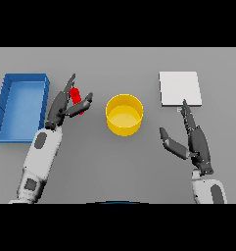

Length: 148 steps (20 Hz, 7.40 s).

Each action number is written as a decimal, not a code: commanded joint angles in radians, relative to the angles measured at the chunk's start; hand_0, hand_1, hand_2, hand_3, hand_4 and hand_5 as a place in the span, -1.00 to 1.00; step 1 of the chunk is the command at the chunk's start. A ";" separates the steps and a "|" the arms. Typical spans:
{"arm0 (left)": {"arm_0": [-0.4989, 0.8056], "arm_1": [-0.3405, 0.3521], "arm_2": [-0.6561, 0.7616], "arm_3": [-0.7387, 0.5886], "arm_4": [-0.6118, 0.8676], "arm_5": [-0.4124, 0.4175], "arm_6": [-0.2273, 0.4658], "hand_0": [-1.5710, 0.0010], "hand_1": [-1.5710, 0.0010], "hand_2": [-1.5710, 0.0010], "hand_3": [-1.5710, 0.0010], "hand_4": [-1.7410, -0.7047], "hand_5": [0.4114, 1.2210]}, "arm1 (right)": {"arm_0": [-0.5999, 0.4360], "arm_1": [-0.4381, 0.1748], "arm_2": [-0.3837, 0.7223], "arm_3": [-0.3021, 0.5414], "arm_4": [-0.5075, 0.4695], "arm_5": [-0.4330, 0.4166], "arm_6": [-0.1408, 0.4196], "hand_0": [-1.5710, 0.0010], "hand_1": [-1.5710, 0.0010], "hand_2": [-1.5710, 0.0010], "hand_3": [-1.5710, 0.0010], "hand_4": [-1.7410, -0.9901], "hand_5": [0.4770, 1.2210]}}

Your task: Pick up the red beaker and tilt it to pour out 1 green nut into yellow bowl. Pick up the yellow bowl and place it on the metallic measuring scale.

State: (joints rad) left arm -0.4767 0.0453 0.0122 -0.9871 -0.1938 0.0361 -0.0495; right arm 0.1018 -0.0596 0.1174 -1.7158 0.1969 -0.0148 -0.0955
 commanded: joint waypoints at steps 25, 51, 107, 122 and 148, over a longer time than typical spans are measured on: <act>-0.123 -0.043 0.091 0.111 0.124 0.024 -0.185 -0.95 -0.96 -0.96 -0.94 -0.92 0.79 | -0.008 -0.006 -0.013 0.008 -0.013 0.003 -0.004 1.00 1.00 1.00 1.00 0.35 -0.55; -0.368 0.249 -0.539 -0.022 -0.483 -0.181 0.165 -1.00 -1.00 -1.00 -1.00 -1.00 0.94 | -0.004 -0.005 0.008 -0.003 0.026 -0.003 0.026 1.00 1.00 1.00 1.00 0.48 -0.47; -0.897 0.579 -0.229 0.724 -0.342 -0.156 0.170 -1.00 -1.00 -1.00 -0.99 -1.00 1.00 | -0.038 -0.008 0.016 0.019 0.023 0.004 -0.021 1.00 1.00 1.00 1.00 0.60 -0.60; -0.173 0.532 -0.059 0.097 0.028 0.095 0.468 -1.00 -1.00 -1.00 -1.00 -1.00 0.70 | -0.036 -0.013 0.017 0.044 0.020 0.013 -0.045 1.00 1.00 1.00 1.00 0.52 -0.46; -0.003 0.554 -0.103 -0.177 0.128 -0.076 0.474 0.98 0.98 0.98 0.98 0.82 -0.37 | -0.183 -0.177 0.132 0.053 0.263 0.096 0.058 1.00 1.00 1.00 1.00 0.65 -0.54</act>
State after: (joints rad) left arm -0.4803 0.5993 -0.0912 -1.1642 -0.0658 -0.0405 0.4248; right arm -0.0826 -0.2368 0.2488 -1.6630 0.4601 0.0803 -0.0364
